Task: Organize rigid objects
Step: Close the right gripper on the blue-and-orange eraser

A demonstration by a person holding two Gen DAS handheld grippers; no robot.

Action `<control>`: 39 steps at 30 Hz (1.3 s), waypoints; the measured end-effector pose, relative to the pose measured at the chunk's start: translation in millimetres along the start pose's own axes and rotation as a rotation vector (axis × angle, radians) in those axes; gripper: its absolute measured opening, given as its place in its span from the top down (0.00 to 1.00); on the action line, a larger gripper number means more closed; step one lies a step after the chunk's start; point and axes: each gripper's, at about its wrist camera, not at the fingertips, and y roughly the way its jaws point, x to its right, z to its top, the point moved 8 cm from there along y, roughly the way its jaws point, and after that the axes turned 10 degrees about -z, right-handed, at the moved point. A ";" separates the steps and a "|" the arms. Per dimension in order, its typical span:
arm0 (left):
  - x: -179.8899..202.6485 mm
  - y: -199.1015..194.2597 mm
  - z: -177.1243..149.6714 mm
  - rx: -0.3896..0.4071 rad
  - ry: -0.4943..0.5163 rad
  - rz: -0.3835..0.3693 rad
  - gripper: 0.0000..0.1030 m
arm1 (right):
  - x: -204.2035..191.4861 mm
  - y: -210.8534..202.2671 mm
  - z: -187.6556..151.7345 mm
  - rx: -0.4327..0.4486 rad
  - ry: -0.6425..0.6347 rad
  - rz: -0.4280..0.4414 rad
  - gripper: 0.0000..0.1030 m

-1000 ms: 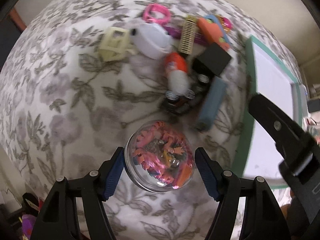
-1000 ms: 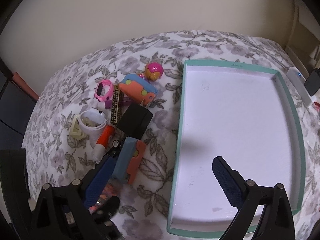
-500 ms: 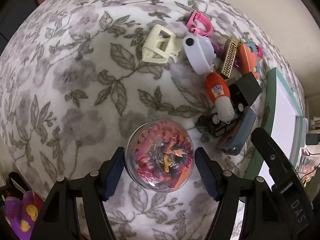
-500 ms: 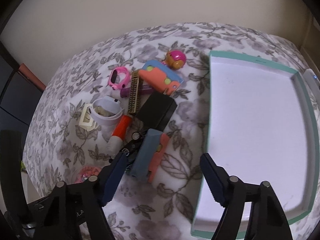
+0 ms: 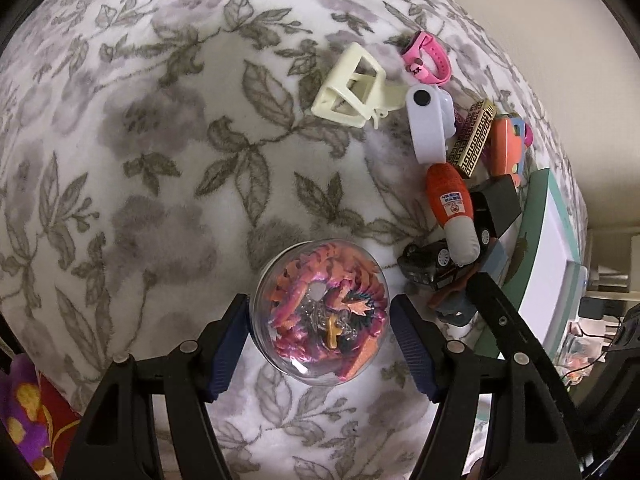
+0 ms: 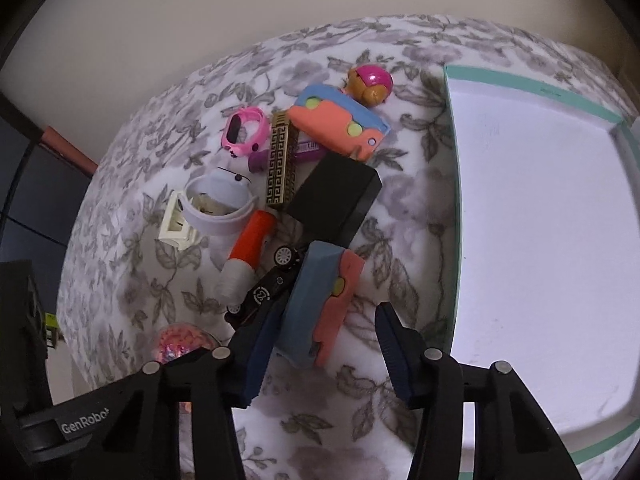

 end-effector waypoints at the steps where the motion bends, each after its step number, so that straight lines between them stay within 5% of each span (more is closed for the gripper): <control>1: -1.7 0.4 0.1 -0.003 0.001 -0.003 0.29 | 0.1 -2.0 -0.2 0.003 -0.020 -0.023 0.51; 4: -7.5 0.6 2.9 -0.013 0.007 -0.018 0.29 | 1.6 -6.7 -1.2 0.013 -0.063 -0.088 0.52; 10: -14.4 10.9 11.0 -0.027 -0.011 -0.041 0.29 | 6.3 -7.6 -1.1 -0.006 -0.028 -0.061 0.53; 26: 6.7 25.4 11.7 -0.025 0.058 0.026 0.28 | 1.3 23.4 -8.7 -0.056 -0.032 -0.082 0.57; 39: 23.1 41.8 15.0 -0.024 0.086 0.081 0.27 | -7.4 32.9 1.2 0.004 -0.092 -0.137 0.59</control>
